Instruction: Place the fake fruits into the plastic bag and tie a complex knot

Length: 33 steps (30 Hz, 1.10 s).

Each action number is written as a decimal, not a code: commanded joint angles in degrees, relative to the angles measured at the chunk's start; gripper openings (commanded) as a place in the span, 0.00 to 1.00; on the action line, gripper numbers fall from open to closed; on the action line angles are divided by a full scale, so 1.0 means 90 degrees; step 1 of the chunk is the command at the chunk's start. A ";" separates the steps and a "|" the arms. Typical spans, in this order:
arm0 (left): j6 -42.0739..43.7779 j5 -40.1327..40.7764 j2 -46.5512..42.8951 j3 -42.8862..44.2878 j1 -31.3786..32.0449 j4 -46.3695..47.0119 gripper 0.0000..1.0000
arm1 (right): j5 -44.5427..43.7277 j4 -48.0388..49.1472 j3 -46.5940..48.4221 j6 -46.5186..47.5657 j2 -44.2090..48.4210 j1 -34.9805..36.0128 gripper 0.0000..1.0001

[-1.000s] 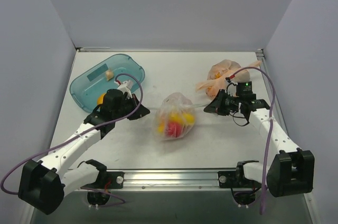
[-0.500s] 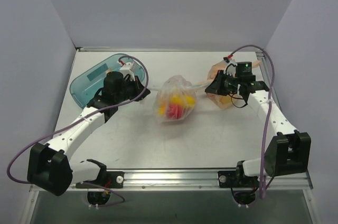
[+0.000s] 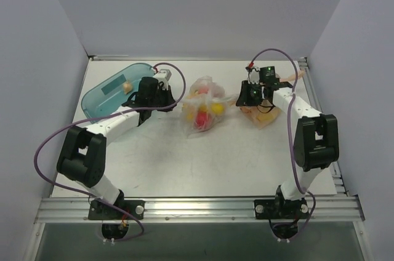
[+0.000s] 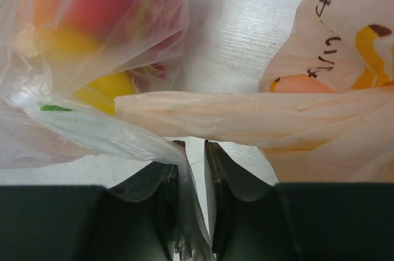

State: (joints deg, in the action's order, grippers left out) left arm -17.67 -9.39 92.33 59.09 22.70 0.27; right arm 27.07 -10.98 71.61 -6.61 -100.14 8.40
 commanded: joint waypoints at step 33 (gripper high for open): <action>0.2491 -0.0334 -0.3091 0.0643 -0.0960 -0.4923 0.97 | 0.0488 -0.3135 -0.1559 0.1467 0.4036 -0.0231 1.00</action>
State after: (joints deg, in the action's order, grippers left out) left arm 2.26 -12.03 66.98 67.70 14.15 -41.19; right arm 27.68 -35.81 61.56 7.38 -66.02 5.69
